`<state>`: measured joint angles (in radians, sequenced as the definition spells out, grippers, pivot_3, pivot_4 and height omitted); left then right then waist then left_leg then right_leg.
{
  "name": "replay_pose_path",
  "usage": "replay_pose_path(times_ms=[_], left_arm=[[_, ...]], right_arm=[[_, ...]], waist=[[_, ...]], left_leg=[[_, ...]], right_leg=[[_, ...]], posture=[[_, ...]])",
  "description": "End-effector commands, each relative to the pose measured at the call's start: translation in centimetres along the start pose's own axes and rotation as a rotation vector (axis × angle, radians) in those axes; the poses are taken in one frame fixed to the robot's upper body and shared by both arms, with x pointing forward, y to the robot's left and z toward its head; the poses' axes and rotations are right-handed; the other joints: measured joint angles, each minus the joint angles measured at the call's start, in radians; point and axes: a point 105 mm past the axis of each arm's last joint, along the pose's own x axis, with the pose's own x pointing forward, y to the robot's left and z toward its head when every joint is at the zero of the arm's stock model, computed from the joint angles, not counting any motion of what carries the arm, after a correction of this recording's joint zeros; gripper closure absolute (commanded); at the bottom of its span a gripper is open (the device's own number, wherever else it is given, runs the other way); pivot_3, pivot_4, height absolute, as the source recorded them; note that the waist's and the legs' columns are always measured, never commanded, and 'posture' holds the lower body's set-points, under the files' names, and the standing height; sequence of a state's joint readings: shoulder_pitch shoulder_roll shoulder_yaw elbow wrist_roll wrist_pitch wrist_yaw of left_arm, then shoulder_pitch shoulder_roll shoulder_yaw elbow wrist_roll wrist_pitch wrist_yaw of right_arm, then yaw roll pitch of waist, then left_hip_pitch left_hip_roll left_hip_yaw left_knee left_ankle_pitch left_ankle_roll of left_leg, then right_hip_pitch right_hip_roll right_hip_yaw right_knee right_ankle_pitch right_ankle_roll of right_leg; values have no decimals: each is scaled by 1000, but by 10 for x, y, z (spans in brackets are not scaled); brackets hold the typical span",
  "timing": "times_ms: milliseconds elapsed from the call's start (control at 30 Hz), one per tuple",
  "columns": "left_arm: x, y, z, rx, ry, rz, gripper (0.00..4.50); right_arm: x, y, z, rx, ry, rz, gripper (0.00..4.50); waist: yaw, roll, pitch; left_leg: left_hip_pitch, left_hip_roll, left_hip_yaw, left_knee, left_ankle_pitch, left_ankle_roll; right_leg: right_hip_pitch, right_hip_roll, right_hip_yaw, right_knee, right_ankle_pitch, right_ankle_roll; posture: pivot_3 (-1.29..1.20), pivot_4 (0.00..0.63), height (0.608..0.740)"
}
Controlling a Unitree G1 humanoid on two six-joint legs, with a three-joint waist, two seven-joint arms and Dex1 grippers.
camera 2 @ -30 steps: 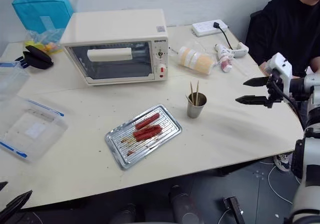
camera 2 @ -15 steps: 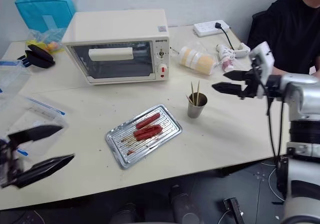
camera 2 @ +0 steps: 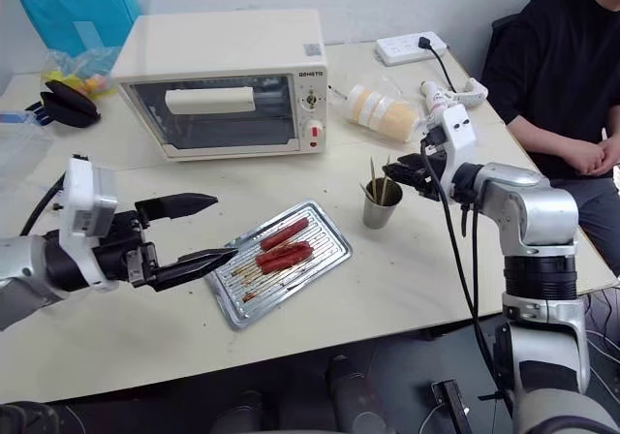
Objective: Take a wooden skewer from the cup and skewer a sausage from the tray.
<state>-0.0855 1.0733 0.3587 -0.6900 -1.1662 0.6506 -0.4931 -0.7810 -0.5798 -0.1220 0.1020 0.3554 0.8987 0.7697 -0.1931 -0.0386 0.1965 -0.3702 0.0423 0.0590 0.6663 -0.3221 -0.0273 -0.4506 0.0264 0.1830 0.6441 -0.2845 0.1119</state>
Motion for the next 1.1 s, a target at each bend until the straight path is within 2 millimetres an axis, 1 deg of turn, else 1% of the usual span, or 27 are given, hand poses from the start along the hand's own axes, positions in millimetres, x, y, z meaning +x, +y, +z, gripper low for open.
replay_pose_path(times_ms=[33, 200, 267, 300, 400, 533, 667, 867, 1000, 1100], left_arm=[[2, 2, 4, 25, -11, 2, 0], [3, 1, 5, 28, -16, 0, 0], [3, 2, 4, 30, -13, 6, 0], [2, 2, 4, 30, -13, 9, 0], [3, 3, 3, 29, -13, 11, 0], [5, 5, 1, 26, -10, 6, 0], [11, 6, 0, 26, -24, -9, 0], [21, 9, 0, 33, -49, -41, 0], [26, 12, 3, 37, -71, -55, 0], [31, 12, 4, 41, -85, -79, 0]], right_arm=[[0, 2, 10, -38, -39, -10, 2902], [3, 6, 10, -25, -41, 9, 2902], [2, 8, 11, -20, -43, 17, 3261], [2, 9, 12, -18, -46, 19, 3521], [1, 10, 14, -25, -52, 20, 4465], [-2, 13, 22, -22, -70, 22, 4465], [-8, 15, 34, 3, -101, 24, 4465], [-18, 18, 43, -33, -107, 14, 4465], [-31, 18, 53, -66, -117, -4, 4465], [-46, 19, 69, -80, -139, -7, 4465]], waist=[[0, 0, 0], [0, 0, 0], [1, 0, 0], [1, 0, 0], [1, 0, 0], [2, 0, 0], [3, 0, 0], [8, 0, 0], [15, 0, 0], [24, 0, 0]], left_leg=[[0, 0, 0, 0, 0, 0], [0, -1, -1, 1, 0, 0], [0, -1, -4, 1, 0, 0], [0, -1, -6, 1, 0, 0], [0, -1, -9, 1, 0, 0], [0, -2, -11, 2, 0, 0], [0, -2, -12, 2, 0, 0], [-1, -3, -15, 2, 1, 0], [-1, -3, -16, 2, 1, 0], [-1, -3, -16, 2, 1, 0]], right_leg=[[0, 0, 0, 0, 0, 0], [2, -1, -1, 0, 0, 0], [2, -1, -1, 0, 0, 0], [2, -1, -1, 0, 0, 0], [2, -1, -2, 0, 0, 0], [3, -1, -4, 0, 0, 0], [3, -1, -4, 0, 0, 0], [4, -2, -7, 0, 0, 0], [4, -2, -7, 0, 0, 0], [4, -3, -7, 0, 0, 0]], posture=[[0, 150, 740], [0, 150, 740], [0, 150, 740], [0, 150, 740], [0, 150, 740], [0, 150, 740], [0, 150, 740], [0, 150, 740], [0, 150, 740], [0, 150, 740]])
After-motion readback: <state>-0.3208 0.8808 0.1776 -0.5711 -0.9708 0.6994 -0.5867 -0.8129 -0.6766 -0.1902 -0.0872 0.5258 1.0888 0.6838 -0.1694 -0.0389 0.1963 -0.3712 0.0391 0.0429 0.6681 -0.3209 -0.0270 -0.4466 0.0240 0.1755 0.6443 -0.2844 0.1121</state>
